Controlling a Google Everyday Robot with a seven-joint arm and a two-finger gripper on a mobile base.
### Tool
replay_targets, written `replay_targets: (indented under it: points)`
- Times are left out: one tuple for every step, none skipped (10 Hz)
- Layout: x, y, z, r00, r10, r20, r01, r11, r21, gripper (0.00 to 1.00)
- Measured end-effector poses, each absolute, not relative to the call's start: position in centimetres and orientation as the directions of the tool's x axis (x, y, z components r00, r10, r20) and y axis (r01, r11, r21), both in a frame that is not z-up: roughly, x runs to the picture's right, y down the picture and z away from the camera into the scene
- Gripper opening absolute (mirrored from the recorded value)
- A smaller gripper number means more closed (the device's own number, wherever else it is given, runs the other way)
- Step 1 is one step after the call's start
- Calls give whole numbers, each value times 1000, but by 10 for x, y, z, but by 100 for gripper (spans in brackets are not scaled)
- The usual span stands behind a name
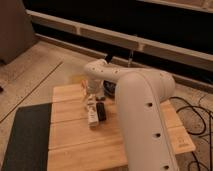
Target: Stand the bottle upright
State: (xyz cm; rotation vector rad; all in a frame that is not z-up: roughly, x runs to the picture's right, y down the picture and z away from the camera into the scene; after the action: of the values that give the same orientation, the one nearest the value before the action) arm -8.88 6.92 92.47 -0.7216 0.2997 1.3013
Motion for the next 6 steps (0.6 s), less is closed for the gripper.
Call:
replay_targets:
  points:
    - [-91, 72, 925, 268, 763, -588, -943, 84, -322, 65]
    - [-95, 76, 926, 275, 758, -591, -940, 83, -331, 65]
    - [-97, 78, 926, 280, 754, -594, -938, 83, -337, 65]
    - [-97, 80, 927, 281, 751, -598, -937, 81, -339, 61]
    - [-96, 80, 928, 278, 750, -601, -938, 77, -338, 56]
    - [-93, 82, 930, 271, 748, -606, -940, 72, -333, 44]
